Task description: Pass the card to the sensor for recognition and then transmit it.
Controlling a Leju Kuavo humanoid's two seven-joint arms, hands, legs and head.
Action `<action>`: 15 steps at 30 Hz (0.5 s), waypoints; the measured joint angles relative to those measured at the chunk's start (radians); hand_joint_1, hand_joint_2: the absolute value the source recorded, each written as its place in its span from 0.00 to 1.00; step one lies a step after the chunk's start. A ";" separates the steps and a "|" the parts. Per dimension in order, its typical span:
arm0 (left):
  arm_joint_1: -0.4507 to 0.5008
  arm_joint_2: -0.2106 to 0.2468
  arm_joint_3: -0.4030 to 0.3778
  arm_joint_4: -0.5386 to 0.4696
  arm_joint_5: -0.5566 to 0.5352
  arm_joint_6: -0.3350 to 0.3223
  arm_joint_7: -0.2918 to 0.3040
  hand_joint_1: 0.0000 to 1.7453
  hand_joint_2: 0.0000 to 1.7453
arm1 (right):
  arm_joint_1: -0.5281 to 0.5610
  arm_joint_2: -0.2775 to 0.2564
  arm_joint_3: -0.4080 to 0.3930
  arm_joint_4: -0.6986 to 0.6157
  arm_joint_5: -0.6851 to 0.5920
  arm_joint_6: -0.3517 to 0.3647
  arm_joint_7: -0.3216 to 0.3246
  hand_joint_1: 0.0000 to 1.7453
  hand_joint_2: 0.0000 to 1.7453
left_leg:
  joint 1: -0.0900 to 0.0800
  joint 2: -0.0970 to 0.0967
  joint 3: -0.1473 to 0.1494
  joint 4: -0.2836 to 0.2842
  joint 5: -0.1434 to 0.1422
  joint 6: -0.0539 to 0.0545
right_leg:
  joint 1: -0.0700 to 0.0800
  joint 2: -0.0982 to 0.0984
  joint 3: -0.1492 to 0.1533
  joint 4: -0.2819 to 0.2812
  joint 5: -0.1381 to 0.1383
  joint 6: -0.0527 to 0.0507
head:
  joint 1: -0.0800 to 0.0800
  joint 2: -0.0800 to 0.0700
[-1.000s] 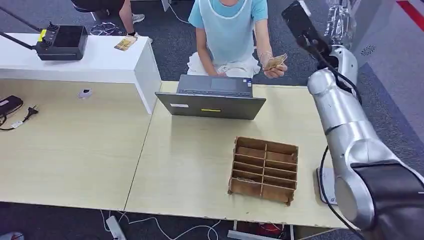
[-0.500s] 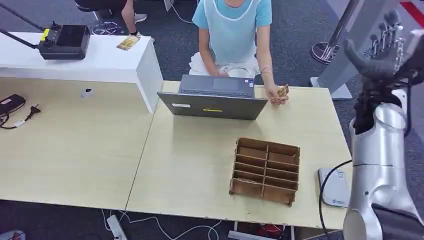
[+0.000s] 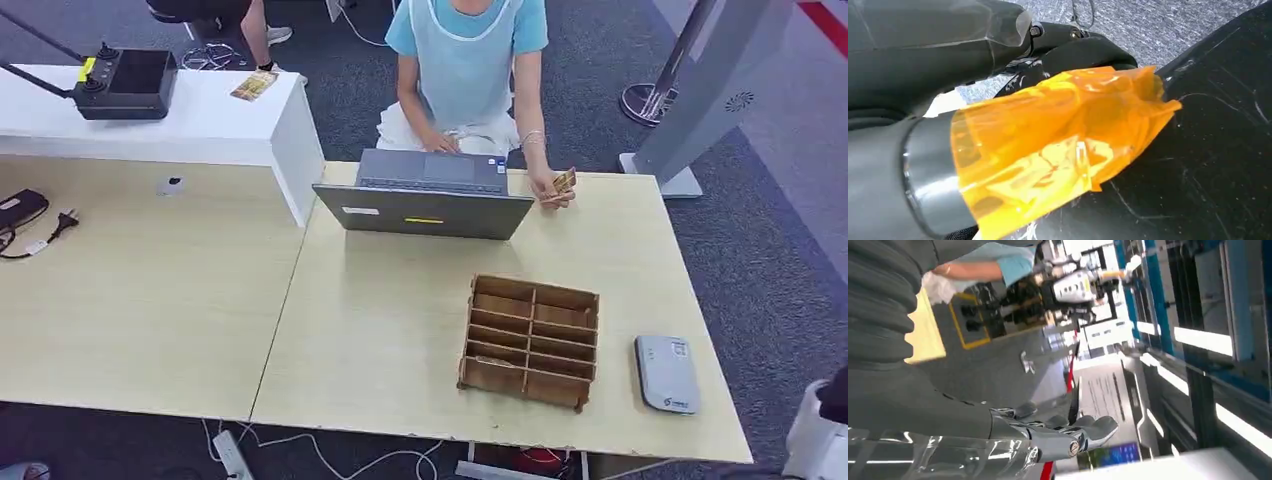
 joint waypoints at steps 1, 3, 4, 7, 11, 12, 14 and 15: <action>0.000 -0.001 0.002 0.000 0.000 0.001 0.000 0.00 0.00 | 0.018 0.000 -0.028 -0.005 -0.006 -0.006 0.000 0.00 1.00 | 0.000 0.000 0.000 0.000 0.000 0.001 | 0.000 0.000 0.000 0.000 0.000 0.000 | 0.000 0.000; 0.000 -0.001 0.004 0.000 0.000 0.000 0.008 0.00 0.00 | 0.050 0.005 -0.087 -0.007 -0.014 -0.022 0.000 0.00 1.00 | 0.000 0.000 0.000 0.000 0.000 0.001 | 0.000 -0.001 0.000 0.000 0.000 0.000 | 0.000 0.000; 0.000 -0.002 0.005 0.000 0.000 -0.001 0.014 0.00 0.00 | 0.066 0.005 -0.107 -0.007 -0.016 -0.029 0.001 0.00 1.00 | 0.000 0.000 0.000 0.000 -0.001 0.001 | 0.000 -0.001 0.000 0.000 -0.001 0.001 | 0.000 0.000; -0.001 -0.002 0.010 0.000 0.000 -0.004 0.023 0.00 0.00 | 0.107 0.006 -0.191 0.013 -0.008 -0.056 0.000 0.00 1.00 | 0.000 0.000 0.000 0.000 -0.001 0.001 | 0.000 0.000 0.001 0.000 -0.001 0.001 | 0.000 0.000; 0.000 -0.003 0.010 0.000 0.000 -0.003 0.008 0.00 0.00 | 0.140 0.006 -0.289 0.076 0.014 -0.100 -0.010 0.00 1.00 | -0.001 0.001 0.000 0.000 -0.001 0.002 | -0.001 0.001 0.000 -0.001 -0.001 0.001 | 0.000 0.000; 0.000 -0.003 0.010 0.000 0.000 -0.002 0.005 0.00 0.00 | 0.148 0.006 -0.313 0.094 0.030 -0.123 -0.016 0.00 1.00 | -0.001 0.001 0.000 0.000 -0.001 0.002 | -0.001 0.001 0.000 -0.001 -0.001 0.001 | 0.000 0.000; 0.000 -0.003 0.010 0.000 0.000 0.001 0.005 0.00 0.00 | 0.165 0.005 -0.352 0.129 0.060 -0.166 -0.026 0.00 1.00 | -0.001 0.001 0.000 0.000 -0.001 0.002 | 0.000 0.000 0.000 -0.001 -0.001 0.001 | 0.000 0.000; 0.001 -0.003 0.010 0.000 0.000 0.007 0.013 0.00 0.00 | 0.175 0.003 -0.370 0.149 0.073 -0.187 -0.033 0.00 1.00 | -0.001 0.001 0.000 0.000 -0.001 0.002 | -0.001 0.000 0.000 -0.001 -0.001 0.001 | 0.000 0.000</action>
